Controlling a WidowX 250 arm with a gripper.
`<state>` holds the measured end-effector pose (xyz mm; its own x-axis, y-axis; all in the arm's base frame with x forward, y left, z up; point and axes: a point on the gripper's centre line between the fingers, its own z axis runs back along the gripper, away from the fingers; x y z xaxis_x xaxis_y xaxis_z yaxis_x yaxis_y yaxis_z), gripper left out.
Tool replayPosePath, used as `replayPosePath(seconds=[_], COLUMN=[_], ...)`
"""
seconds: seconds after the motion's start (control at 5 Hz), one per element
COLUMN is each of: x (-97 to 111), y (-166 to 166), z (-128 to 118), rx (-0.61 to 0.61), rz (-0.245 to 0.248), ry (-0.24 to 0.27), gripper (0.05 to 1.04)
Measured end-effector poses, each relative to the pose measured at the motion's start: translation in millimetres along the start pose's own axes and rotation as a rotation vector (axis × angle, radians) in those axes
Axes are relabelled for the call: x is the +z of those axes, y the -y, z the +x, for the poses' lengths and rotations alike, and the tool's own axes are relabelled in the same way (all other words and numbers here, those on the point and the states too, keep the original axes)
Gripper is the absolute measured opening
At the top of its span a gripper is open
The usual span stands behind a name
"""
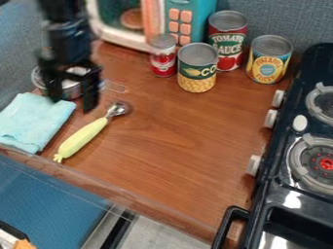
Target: Move the yellow spoon to the back right of the table.
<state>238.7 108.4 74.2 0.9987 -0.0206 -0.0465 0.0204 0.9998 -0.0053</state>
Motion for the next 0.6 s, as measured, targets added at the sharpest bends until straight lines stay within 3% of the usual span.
replayPosePath(seconds=[0.2,0.4,0.6], x=[0,-13,-26], y=[-6,-7,-1], z=[-26,-40,-39], rx=[-0.042,-0.074,-0.104], rz=[0.012,0.004,0.033], ry=[0.038,0.028,0.017], gripper=[1.000,1.000,1.000])
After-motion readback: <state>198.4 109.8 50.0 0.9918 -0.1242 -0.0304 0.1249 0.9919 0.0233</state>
